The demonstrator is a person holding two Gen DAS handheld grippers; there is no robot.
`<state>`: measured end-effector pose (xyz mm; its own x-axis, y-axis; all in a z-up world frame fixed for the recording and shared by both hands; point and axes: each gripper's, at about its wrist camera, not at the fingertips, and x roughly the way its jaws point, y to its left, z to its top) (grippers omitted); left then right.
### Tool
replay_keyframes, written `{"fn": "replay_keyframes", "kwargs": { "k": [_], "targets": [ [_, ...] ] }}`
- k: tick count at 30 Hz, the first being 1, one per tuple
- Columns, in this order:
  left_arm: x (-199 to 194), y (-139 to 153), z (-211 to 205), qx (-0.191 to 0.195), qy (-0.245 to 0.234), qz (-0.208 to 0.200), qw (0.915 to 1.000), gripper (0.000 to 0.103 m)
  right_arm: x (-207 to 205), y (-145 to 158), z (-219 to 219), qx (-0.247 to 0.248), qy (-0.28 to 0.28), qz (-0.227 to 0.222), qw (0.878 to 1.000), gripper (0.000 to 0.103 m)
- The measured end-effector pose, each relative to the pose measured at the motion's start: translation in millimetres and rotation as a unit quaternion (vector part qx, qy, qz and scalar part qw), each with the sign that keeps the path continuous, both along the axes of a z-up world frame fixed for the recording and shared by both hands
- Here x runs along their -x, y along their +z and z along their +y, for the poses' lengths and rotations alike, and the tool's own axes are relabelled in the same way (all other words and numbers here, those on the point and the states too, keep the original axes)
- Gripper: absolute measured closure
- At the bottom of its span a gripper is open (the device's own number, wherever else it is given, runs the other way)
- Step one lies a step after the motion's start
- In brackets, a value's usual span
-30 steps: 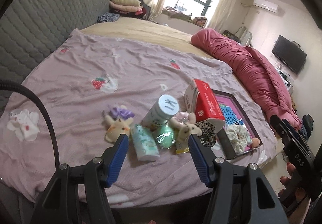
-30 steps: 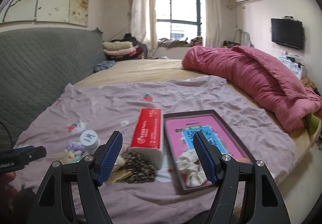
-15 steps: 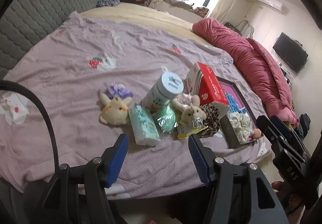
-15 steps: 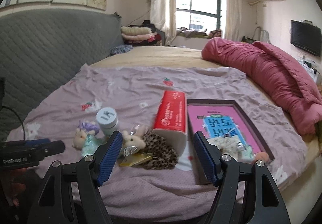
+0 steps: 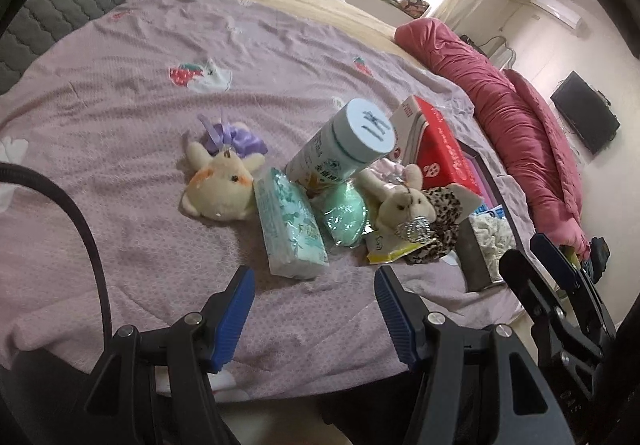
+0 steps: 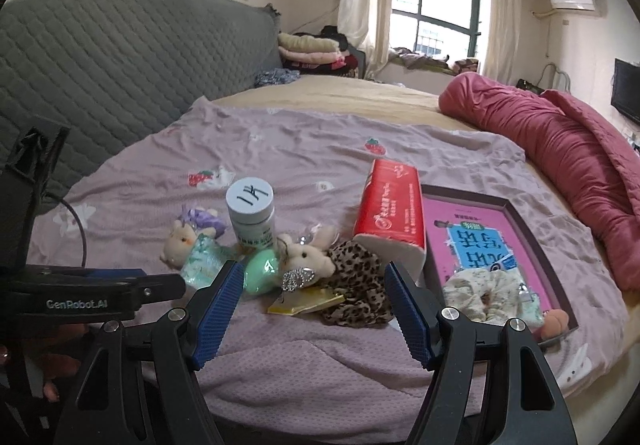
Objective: Organize soft objects
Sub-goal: 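Grasp the white plush bunny with tiara with the right gripper while the left grasps the mint tissue pack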
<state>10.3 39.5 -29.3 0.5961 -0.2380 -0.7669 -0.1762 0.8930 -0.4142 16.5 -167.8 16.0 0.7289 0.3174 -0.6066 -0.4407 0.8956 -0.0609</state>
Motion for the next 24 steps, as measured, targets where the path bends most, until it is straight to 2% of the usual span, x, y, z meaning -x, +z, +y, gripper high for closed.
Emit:
{"fn": "replay_keyframes", "kwargs": {
  "k": [11,19,24],
  "targets": [
    [-13,-24,10,0.029,0.005,0.015,0.9994,0.041,-24,-26,19,0.031,0.022,0.027,0.999,0.029],
    [-17,-31,22,0.048,0.010,0.009,0.9987,0.041,-41,-45,46,0.108,0.045,-0.020,0.993,0.029],
    [-21,-33,22,0.054,0.005,0.006,0.9985,0.041,-50,-63,58,0.150,0.066,-0.032,0.986,0.029]
  ]
}}
